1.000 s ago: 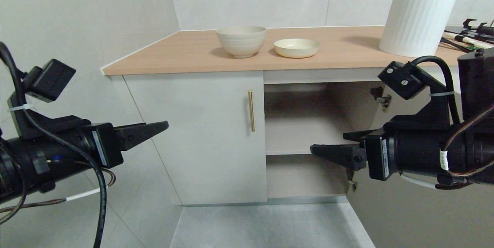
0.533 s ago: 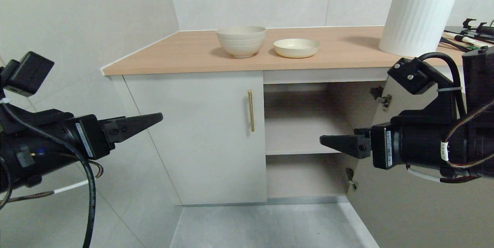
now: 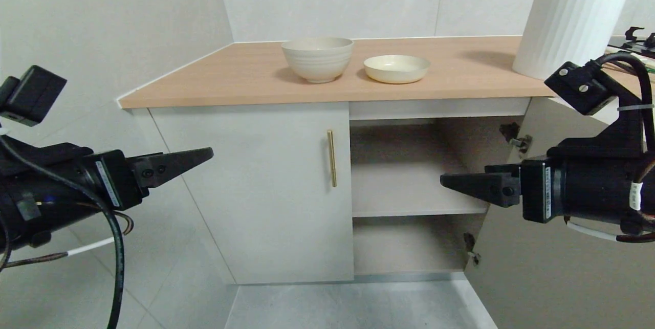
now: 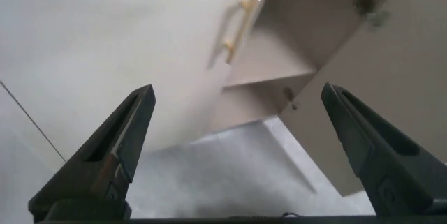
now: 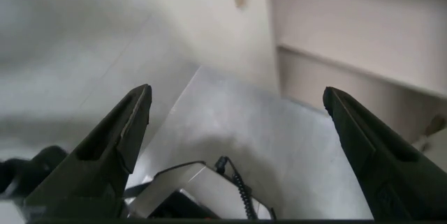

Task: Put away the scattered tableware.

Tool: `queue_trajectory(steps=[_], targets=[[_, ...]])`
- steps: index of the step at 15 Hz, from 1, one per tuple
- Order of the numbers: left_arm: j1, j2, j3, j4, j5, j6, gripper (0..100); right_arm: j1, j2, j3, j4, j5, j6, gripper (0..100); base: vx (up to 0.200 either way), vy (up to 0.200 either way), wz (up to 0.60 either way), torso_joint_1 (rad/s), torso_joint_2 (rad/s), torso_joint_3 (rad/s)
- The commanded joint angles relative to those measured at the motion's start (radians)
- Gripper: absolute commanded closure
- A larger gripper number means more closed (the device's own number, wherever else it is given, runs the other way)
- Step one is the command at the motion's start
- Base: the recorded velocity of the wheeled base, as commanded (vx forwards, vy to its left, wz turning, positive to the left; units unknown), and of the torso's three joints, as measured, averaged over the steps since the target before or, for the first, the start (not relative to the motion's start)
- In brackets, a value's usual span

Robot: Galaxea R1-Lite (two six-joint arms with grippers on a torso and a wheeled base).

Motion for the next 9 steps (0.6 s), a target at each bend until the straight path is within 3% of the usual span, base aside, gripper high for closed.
queue_trajectory(steps=[1, 6, 9], targets=[[-0.001, 0.004, -0.001, -0.001, 0.000, 0.000, 0, 0.000, -0.011, 0.001, 0.011, 0.000, 0.000, 0, 0.200, 0.000, 0.00, 0.002, 0.00, 0.002], [-0.001, 0.007, -0.007, 0.001, 0.000, -0.002, 0, -0.020, -0.043, 0.032, 0.004, 0.019, -0.006, 0, 0.200, 0.000, 0.00, 0.003, 0.00, 0.005], [-0.001, 0.002, -0.012, -0.001, 0.001, -0.003, 0, -0.020, -0.054, 0.041, 0.004, 0.019, -0.046, 0, 0.000, 0.000, 0.00, 0.000, 0.00, 0.000]])
